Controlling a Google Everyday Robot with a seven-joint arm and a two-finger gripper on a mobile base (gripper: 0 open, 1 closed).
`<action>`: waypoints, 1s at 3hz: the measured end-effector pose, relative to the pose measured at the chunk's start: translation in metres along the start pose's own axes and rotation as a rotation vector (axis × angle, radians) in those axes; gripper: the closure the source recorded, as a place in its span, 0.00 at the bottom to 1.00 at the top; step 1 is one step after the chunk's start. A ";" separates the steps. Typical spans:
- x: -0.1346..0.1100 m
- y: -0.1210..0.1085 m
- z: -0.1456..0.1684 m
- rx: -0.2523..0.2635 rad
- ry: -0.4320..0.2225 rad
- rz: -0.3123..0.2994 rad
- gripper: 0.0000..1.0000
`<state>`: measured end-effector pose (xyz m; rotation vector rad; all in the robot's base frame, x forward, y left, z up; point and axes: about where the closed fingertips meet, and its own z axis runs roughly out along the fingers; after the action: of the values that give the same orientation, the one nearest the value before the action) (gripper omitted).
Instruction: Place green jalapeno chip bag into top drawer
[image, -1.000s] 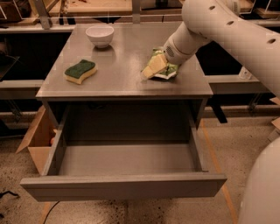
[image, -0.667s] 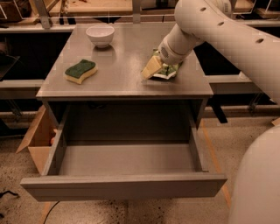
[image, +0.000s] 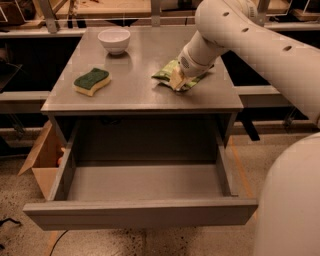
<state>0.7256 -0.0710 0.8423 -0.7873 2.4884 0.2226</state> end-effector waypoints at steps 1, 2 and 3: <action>-0.003 -0.002 -0.017 0.018 -0.033 -0.014 0.99; 0.000 -0.003 -0.046 0.055 -0.064 -0.025 1.00; 0.020 -0.014 -0.097 0.172 -0.084 0.002 1.00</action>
Offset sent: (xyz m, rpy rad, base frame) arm -0.0332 -0.0337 0.0730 -0.0263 -0.1521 -0.0239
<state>0.6786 -0.1215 0.9152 -0.6901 2.3921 0.0408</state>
